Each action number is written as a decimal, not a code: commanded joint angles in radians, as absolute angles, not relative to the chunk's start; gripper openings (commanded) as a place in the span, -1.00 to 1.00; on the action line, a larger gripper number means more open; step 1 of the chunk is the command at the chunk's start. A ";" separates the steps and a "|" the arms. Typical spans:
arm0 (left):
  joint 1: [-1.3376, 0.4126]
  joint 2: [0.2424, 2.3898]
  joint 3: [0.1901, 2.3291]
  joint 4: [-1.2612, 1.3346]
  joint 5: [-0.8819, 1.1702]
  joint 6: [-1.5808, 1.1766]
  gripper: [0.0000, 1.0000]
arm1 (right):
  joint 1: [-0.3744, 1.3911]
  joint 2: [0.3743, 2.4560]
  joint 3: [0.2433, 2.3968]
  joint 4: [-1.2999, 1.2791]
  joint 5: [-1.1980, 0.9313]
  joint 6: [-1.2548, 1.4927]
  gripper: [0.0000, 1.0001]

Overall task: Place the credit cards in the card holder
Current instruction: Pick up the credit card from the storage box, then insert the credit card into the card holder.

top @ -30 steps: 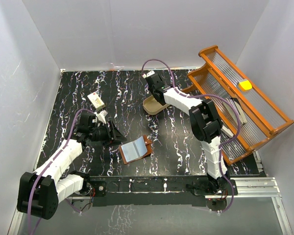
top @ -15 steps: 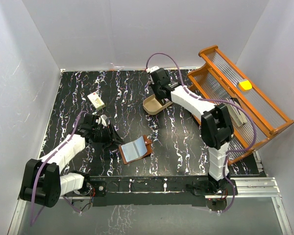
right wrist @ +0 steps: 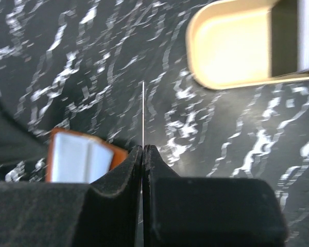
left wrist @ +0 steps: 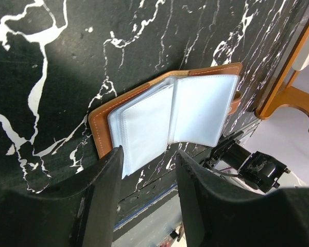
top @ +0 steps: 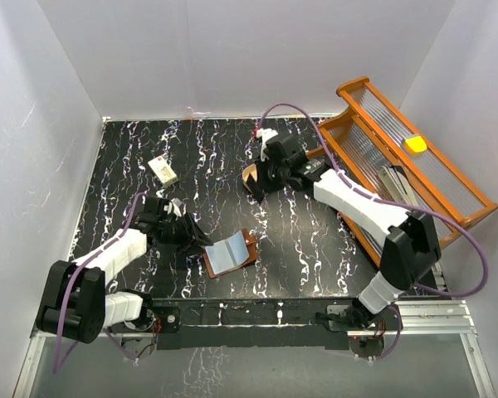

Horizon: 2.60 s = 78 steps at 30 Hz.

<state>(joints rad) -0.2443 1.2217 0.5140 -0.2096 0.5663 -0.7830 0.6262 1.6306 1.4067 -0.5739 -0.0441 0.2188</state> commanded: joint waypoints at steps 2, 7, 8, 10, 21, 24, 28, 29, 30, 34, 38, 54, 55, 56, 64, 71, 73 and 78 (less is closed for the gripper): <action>-0.241 1.215 0.468 -0.178 0.579 -0.827 -0.16 | 0.676 1.488 1.286 -0.433 -0.237 0.361 -1.00; -0.241 1.206 0.441 -0.147 0.587 -0.850 -0.17 | 0.724 1.399 1.142 -0.329 -0.332 0.477 -1.00; -0.242 1.207 0.440 -0.144 0.586 -0.849 -0.19 | 0.736 1.389 1.116 -0.310 -0.333 0.505 -1.00; -0.242 1.211 0.438 -0.138 0.587 -0.850 -0.21 | 0.762 1.378 1.078 -0.278 -0.332 0.545 -1.00; -0.242 1.270 0.418 -0.059 0.597 -0.848 -0.47 | 0.829 1.464 0.938 -0.080 -0.356 0.634 -1.00; -0.243 1.302 0.415 -0.042 0.599 -0.842 -0.53 | 0.828 1.520 0.958 -0.097 -0.351 0.617 -1.00; -0.243 1.330 0.425 -0.053 0.573 -0.817 -0.62 | 0.818 1.580 0.936 -0.058 -0.386 0.615 -1.00; -0.242 1.335 0.427 -0.058 0.562 -0.811 -0.65 | 0.809 1.597 0.934 -0.057 -0.400 0.611 -1.00; -0.243 1.338 0.430 -0.064 0.552 -0.808 -0.68 | 0.800 1.611 0.933 -0.057 -0.415 0.605 -1.00; -0.242 1.347 0.443 -0.091 0.517 -0.780 -0.76 | 0.777 1.626 0.920 -0.049 -0.444 0.593 -1.00; -0.242 1.353 0.452 -0.111 0.500 -0.762 -0.87 | 0.764 1.625 0.903 -0.047 -0.468 0.596 -1.00; -0.243 1.364 0.443 -0.119 0.462 -0.773 -0.98 | 0.743 1.694 0.856 0.021 -0.524 0.625 -1.00; -0.242 1.363 0.441 -0.117 0.462 -0.774 -0.98 | 0.743 1.697 0.856 0.021 -0.522 0.621 -1.00; -0.243 1.360 0.442 -0.119 0.458 -0.773 -0.98 | 0.741 1.699 0.856 0.018 -0.520 0.617 -1.00; -0.243 1.347 0.440 -0.142 0.441 -0.766 -0.98 | 0.706 1.647 0.841 -0.020 -0.493 0.585 -1.00; -0.242 1.343 0.431 -0.138 0.436 -0.773 -0.96 | 0.703 1.645 0.813 0.017 -0.529 0.602 -1.00; -0.243 1.346 0.433 -0.139 0.437 -0.773 -0.96 | 0.702 1.657 0.808 0.021 -0.528 0.600 -1.00; -0.243 1.356 0.436 -0.140 0.439 -0.770 -0.96 | 0.702 1.684 0.802 0.039 -0.552 0.597 -1.00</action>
<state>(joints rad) -0.2443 1.3464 0.4450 -0.0837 0.5343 -0.7910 0.7025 1.6695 0.8112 -0.0002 -0.5350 0.6090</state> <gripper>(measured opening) 0.019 0.009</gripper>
